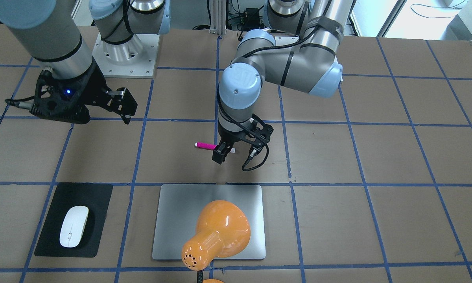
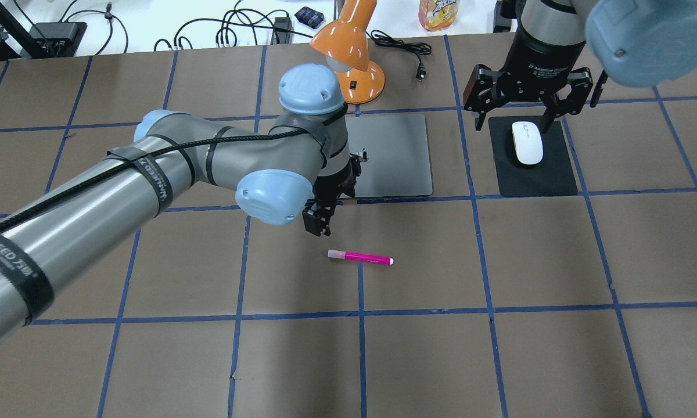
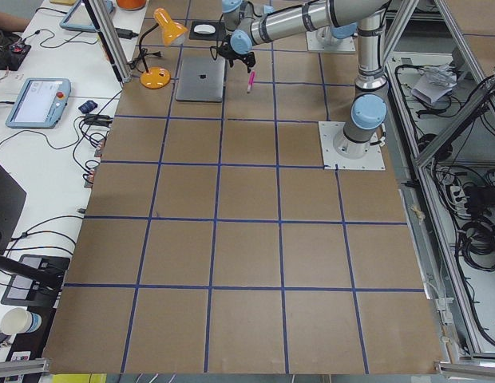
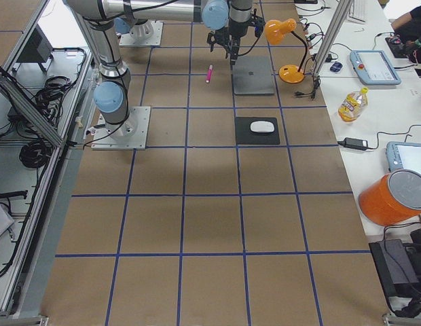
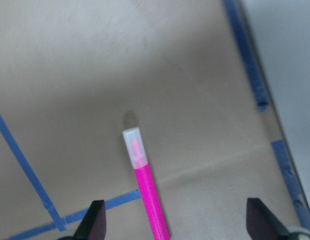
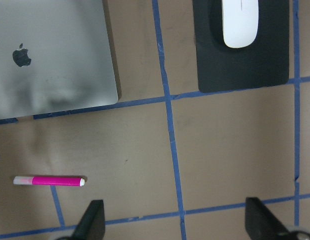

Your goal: Place pen and mouse around notebook

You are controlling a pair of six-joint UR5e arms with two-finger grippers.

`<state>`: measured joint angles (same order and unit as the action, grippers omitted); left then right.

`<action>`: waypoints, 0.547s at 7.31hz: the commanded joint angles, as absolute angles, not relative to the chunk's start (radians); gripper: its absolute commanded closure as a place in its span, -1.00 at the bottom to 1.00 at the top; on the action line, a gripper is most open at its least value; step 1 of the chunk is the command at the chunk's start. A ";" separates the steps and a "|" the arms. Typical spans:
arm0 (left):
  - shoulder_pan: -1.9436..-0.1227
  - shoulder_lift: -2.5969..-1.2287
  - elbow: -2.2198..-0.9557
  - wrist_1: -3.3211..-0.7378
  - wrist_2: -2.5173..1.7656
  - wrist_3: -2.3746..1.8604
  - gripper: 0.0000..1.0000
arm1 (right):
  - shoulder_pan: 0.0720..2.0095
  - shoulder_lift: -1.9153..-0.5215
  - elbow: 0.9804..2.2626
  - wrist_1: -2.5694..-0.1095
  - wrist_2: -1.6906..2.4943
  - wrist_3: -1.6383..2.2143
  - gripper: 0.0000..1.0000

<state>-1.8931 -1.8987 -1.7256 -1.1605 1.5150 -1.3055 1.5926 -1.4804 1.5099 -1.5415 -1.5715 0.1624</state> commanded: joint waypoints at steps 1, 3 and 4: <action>-1.733 -1.794 -1.721 -1.282 1.523 -0.961 -1.00 | 1.595 -1.488 1.464 -1.485 -1.577 0.187 -1.00; -1.631 -1.694 -1.717 -1.450 1.601 -0.561 -1.00 | 1.595 -1.491 1.466 -1.494 -1.568 0.173 -1.00; -1.602 -1.651 -1.697 -1.478 1.627 -0.419 -1.00 | 1.595 -1.485 1.459 -1.496 -1.568 0.173 -1.00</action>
